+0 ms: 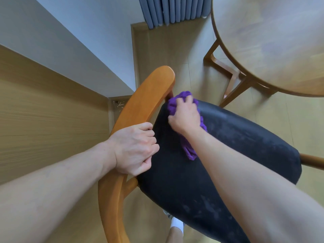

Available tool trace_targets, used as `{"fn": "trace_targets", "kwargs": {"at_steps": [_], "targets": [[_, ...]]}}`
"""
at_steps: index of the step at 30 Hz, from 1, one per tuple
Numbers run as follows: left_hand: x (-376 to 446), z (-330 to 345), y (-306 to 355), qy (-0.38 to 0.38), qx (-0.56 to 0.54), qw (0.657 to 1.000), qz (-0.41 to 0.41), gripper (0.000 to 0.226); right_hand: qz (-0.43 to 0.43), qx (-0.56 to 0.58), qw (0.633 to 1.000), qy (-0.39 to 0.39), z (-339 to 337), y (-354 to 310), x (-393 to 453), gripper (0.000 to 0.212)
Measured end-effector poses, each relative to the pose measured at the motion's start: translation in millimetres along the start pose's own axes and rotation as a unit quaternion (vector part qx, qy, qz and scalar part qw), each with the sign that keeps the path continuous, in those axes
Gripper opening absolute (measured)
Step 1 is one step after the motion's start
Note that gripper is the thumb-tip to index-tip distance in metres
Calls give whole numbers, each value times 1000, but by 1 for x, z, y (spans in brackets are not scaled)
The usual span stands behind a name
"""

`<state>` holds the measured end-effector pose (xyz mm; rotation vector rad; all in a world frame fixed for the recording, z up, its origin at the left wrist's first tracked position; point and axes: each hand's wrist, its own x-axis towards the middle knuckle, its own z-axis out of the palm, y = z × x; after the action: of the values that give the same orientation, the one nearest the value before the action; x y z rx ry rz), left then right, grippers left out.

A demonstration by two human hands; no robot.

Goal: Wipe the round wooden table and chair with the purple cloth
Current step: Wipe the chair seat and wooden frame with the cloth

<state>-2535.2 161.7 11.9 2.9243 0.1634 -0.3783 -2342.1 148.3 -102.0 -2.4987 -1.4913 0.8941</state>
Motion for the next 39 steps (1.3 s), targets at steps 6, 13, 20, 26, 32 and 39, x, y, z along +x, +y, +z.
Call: {"fn": "trace_targets", "kwargs": {"at_steps": [6, 13, 20, 26, 32, 39], "targets": [[1, -1, 1, 12, 4, 1000, 2, 27, -274, -117, 930, -214, 35, -30, -45, 39], [1, 0, -1, 11, -12, 1000, -1, 34, 9, 82, 994, 78, -19, 11, 17, 35], [1, 1, -3, 7, -9, 1000, -1, 35, 7, -5, 999, -32, -7, -5, 24, 38], [1, -6, 0, -9, -12, 1000, -3, 32, -160, -17, 960, -231, -6, 21, -31, 35], [1, -3, -1, -15, -16, 1000, -2, 37, 13, 161, 987, 1, -28, 26, 18, 52], [2, -5, -1, -11, -16, 1000, -7, 32, -153, -70, 980, -109, 4, 0, -30, 51]]}}
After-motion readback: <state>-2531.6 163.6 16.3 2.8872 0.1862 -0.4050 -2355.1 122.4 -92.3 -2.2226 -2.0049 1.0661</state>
